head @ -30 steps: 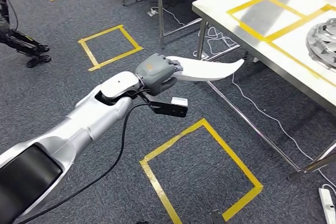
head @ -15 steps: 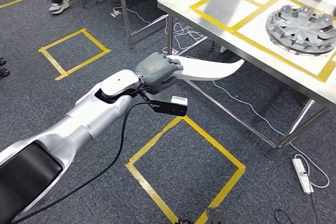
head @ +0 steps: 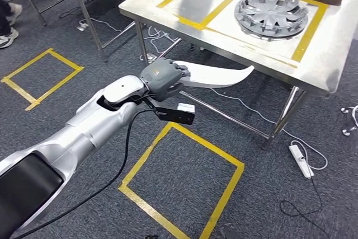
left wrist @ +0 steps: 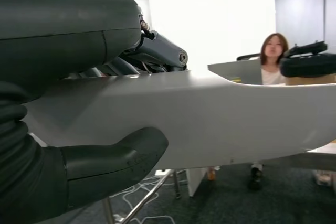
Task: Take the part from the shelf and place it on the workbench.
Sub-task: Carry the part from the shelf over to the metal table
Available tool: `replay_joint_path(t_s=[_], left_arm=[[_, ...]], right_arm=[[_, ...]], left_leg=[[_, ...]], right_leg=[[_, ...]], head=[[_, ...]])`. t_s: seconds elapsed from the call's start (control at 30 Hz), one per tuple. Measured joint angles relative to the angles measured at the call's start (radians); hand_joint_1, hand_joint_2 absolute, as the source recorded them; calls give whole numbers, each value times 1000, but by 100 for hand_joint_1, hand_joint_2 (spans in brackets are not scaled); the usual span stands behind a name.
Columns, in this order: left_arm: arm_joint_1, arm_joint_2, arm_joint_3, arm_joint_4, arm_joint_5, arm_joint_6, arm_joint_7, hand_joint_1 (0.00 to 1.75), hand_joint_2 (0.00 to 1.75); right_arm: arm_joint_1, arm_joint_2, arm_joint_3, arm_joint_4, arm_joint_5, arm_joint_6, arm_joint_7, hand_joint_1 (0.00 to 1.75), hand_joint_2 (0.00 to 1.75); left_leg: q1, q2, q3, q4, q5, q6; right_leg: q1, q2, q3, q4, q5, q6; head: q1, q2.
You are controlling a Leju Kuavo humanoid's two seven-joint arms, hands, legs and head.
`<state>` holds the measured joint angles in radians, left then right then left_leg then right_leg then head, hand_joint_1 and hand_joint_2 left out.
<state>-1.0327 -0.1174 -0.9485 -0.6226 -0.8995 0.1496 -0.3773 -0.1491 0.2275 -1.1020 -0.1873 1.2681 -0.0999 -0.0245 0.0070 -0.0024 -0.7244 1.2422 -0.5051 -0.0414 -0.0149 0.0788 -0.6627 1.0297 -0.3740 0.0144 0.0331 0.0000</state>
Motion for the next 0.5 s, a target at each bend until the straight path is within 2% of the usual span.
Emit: replay_joint_path(t_s=[0.07, 0.13, 0.17, 0.2, 0.23, 0.3, 0.33, 0.37, 0.4, 0.43, 0.47, 0.5], left_arm=[[-4, 1, 0, 0, 0, -1, 0, 175, 175], [-7, 1, -1, 0, -1, -5, 0, 175, 175], [-8, 0, -2, 0, -1, -7, 0, 175, 175], [-8, -2, -4, 0, -1, -8, 0, 175, 175], [-9, -5, -6, 0, -1, -8, 0, 175, 175], [-13, -9, -10, 0, -1, -8, 0, 175, 175], [-14, -8, -12, 0, -1, -9, 0, 175, 175], [-15, -7, -13, 0, -1, -9, 0, 175, 175], [-14, -7, -14, 0, -1, -10, 1, 175, 175], [-13, -6, -15, 0, -1, -12, 1, 175, 175], [-13, -7, -15, 0, -1, -12, 2, 175, 175], [-14, -8, -16, 0, -1, -13, 2, 175, 175]], right_arm=[[-2, 0, 0, 0, 0, 0, -1, 0, 175], [-4, 0, 0, 0, 2, 0, -1, 0, 175], [-3, 0, 0, 0, 2, 0, -1, 0, 175], [0, 0, 0, 0, 2, 0, -1, 0, 175], [2, 0, 0, 0, 2, 0, -2, 0, 175], [1, 1, 0, 0, 3, 0, -2, 0, 175], [-1, 1, 0, 0, 3, 0, -2, 0, 175], [-4, 1, 0, 0, 3, 0, -3, 0, 175], [-7, 1, 0, 0, 3, 0, -4, 0, 175], [-9, 1, 0, 0, 3, 0, -5, 0, 175], [-9, 1, 0, 0, 3, 0, -5, 0, 175], [-9, 1, 0, 0, 4, 0, -4, 0, 175]], left_leg=[[12, -46, 60, -130, 63, -4], [19, -85, 96, -206, 80, -1], [18, -84, 101, -216, 77, 6], [17, -72, 101, -214, 78, 13], [16, -60, 101, -216, 80, 21], [15, -35, 103, -219, 83, 35], [12, -22, 104, -220, 83, 39], [9, -9, 104, -220, 82, 43], [6, 6, 105, -219, 80, 45], [3, 20, 106, -219, 79, 46], [1, 34, 108, -219, 77, 47], [0, 46, 112, -219, 74, 47]], right_leg=[[-2, 29, -4, 6, 0, 11], [-5, 54, -14, 9, 2, 26], [-7, 67, -18, 7, 4, 34], [-10, 76, -22, 2, 8, 41], [-9, 66, -26, 3, 8, 46], [-2, 4, -55, 56, -23, 52], [1, -35, -80, 113, -53, 53], [2, -58, -111, 182, -85, 54], [2, -68, -139, 243, -109, 54], [2, -72, -153, 276, -118, 53], [3, -74, -147, 272, -108, 52], [4, -80, -120, 228, -82, 49]], head=[[0, 0], [-1, 0], [-2, 0], [-3, 0], [-4, 0], [3, 0], [7, 0], [10, 0], [10, 0], [9, 0], [10, 0], [9, 0]])
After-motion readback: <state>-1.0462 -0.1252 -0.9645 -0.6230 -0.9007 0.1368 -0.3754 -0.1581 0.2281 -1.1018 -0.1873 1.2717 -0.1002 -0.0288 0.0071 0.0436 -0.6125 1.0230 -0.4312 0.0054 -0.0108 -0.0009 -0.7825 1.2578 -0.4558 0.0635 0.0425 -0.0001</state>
